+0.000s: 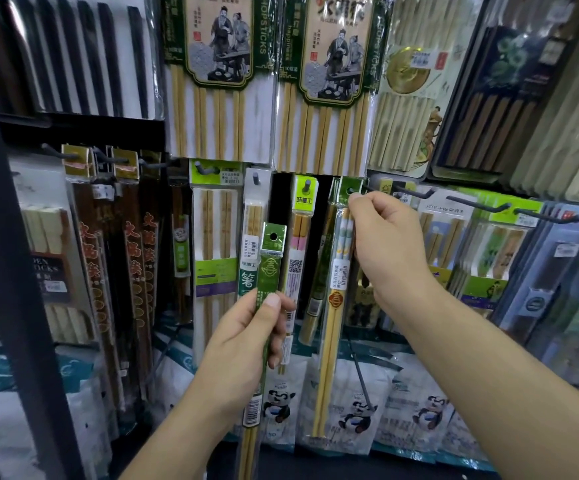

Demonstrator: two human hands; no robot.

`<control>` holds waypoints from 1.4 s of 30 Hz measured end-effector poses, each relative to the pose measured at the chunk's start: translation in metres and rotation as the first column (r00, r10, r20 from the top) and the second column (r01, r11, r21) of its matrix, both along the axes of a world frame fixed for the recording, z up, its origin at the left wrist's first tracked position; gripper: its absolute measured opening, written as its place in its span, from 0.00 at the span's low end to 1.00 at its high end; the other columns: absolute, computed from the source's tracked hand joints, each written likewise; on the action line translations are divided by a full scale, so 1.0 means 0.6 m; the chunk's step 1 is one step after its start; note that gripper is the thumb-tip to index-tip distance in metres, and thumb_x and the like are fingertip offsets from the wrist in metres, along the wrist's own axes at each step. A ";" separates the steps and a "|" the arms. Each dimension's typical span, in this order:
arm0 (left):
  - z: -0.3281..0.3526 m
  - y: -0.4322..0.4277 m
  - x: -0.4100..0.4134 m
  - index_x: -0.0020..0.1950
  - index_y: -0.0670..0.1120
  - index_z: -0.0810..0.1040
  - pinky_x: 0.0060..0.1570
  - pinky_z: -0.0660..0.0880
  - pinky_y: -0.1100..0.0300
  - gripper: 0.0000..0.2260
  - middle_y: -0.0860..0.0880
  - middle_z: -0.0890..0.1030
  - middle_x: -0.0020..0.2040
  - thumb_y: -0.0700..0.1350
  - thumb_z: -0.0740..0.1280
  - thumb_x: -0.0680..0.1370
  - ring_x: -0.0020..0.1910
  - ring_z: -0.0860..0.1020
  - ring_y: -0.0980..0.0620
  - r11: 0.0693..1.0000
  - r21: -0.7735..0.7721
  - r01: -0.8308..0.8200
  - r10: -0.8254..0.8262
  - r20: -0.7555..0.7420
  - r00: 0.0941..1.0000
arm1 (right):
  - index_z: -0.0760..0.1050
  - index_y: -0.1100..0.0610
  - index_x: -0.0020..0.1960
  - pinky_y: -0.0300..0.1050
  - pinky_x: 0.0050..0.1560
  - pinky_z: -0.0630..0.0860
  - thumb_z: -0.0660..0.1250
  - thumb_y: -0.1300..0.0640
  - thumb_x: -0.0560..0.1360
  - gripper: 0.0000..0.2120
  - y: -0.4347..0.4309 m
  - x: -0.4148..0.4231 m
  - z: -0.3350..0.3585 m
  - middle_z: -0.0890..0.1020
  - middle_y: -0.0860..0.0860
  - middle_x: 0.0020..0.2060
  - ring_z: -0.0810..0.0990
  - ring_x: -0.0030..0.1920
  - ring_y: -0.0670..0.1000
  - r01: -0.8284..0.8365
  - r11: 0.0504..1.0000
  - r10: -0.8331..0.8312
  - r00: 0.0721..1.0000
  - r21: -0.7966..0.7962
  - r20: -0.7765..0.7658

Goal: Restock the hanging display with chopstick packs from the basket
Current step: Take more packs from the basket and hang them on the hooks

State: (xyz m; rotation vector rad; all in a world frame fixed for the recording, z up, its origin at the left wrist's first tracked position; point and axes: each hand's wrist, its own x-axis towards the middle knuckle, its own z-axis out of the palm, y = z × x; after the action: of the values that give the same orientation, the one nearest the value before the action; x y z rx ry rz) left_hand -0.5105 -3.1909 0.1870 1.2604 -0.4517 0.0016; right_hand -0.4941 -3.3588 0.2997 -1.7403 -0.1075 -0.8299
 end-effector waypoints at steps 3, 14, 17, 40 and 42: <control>0.000 0.001 0.000 0.47 0.51 0.84 0.31 0.72 0.62 0.13 0.52 0.76 0.36 0.56 0.63 0.77 0.33 0.72 0.55 1.000 -0.002 0.003 -0.003 0.004 1.000 | 0.60 0.53 0.32 0.24 0.36 0.71 0.61 0.57 0.84 0.22 -0.003 0.003 0.002 0.59 0.42 0.21 0.57 0.25 0.43 0.010 1.000 -0.010 1.000 0.006 0.004; -0.006 0.003 0.002 0.51 0.49 0.86 0.29 0.69 0.59 0.15 0.51 0.75 0.37 0.49 0.59 0.78 0.34 0.71 0.53 0.997 -0.060 0.046 -0.048 -0.029 0.998 | 0.69 0.57 0.36 0.43 0.36 0.67 0.62 0.50 0.84 0.19 -0.011 0.015 -0.015 0.66 0.44 0.24 0.64 0.27 0.46 0.092 0.991 -0.101 0.991 -0.100 -0.089; -0.005 0.002 -0.007 0.55 0.54 0.86 0.30 0.71 0.61 0.15 0.52 0.75 0.36 0.50 0.59 0.79 0.34 0.72 0.53 0.999 -0.031 0.024 -0.024 0.002 1.000 | 0.75 0.58 0.44 0.38 0.34 0.71 0.63 0.47 0.83 0.16 -0.013 0.004 -0.027 0.77 0.53 0.32 0.72 0.29 0.45 0.122 0.987 -0.131 0.987 -0.104 -0.091; 0.099 -0.105 0.011 0.50 0.58 0.79 0.39 0.75 0.71 0.09 0.58 0.84 0.37 0.43 0.71 0.80 0.38 0.80 0.63 0.956 0.071 -0.283 0.259 0.245 0.934 | 0.75 0.68 0.43 0.43 0.35 0.67 0.62 0.54 0.83 0.17 -0.028 -0.007 0.010 0.70 0.52 0.29 0.68 0.31 0.46 -0.039 0.989 0.038 0.999 -0.142 -0.009; 0.096 -0.107 0.014 0.49 0.58 0.80 0.39 0.77 0.68 0.08 0.57 0.83 0.37 0.44 0.71 0.80 0.38 0.80 0.63 0.954 0.080 -0.289 0.264 0.232 0.936 | 0.74 0.68 0.42 0.45 0.36 0.67 0.62 0.54 0.83 0.18 -0.027 -0.001 0.010 0.69 0.53 0.29 0.68 0.31 0.47 -0.011 0.988 0.008 1.000 -0.156 -0.020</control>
State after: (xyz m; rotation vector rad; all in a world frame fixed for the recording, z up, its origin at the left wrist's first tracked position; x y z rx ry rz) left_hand -0.5021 -3.2552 0.2445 1.4347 -0.4650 0.3622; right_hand -0.4949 -3.3748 0.3057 -1.8925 -0.1716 -0.8147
